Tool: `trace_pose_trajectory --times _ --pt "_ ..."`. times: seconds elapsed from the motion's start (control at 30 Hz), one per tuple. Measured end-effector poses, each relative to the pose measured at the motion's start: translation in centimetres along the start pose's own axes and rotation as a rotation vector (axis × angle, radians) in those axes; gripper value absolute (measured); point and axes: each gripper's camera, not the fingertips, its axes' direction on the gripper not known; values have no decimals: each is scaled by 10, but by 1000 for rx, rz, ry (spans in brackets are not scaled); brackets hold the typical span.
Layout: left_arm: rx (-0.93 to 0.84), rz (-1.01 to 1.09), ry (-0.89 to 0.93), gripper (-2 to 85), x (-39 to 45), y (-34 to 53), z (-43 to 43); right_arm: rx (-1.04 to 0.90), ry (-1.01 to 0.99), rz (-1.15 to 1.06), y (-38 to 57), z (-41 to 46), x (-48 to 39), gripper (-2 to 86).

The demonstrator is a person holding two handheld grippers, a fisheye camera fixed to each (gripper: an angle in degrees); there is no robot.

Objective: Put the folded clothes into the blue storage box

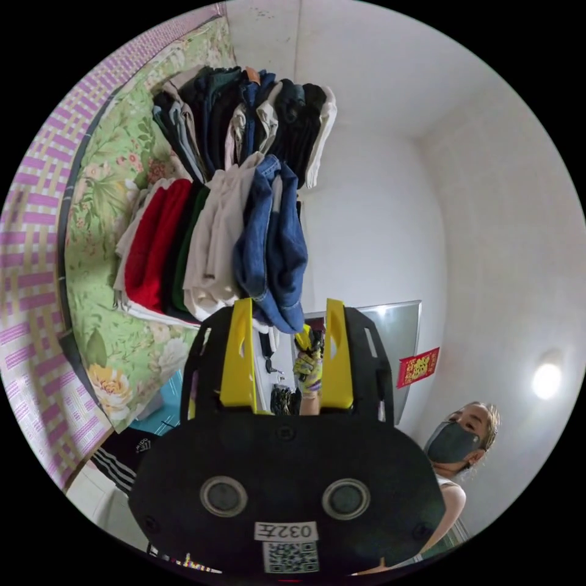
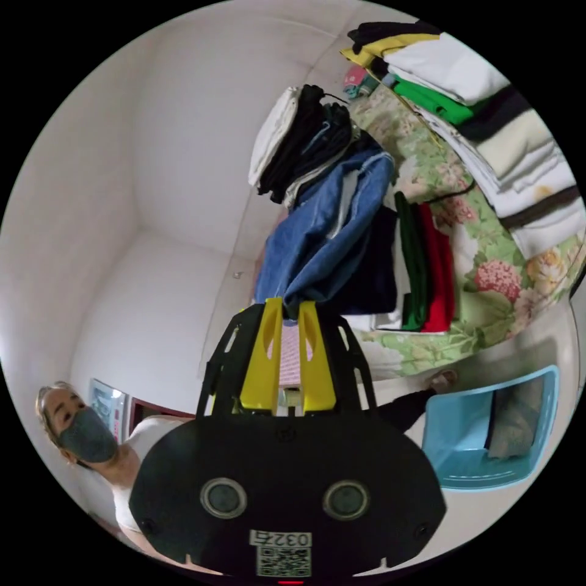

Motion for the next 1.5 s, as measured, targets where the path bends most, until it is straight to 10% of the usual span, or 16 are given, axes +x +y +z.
trace_pose_trajectory --times 0.9,1.07,1.5 --pt "-111 -135 289 159 0 -23 22 83 -551 111 -69 37 -37 41" --pt "92 -144 310 172 3 -25 25 77 -564 97 -67 36 -44 41" --pt "52 2 -101 46 39 -42 35 102 -289 83 1 7 -1 77"
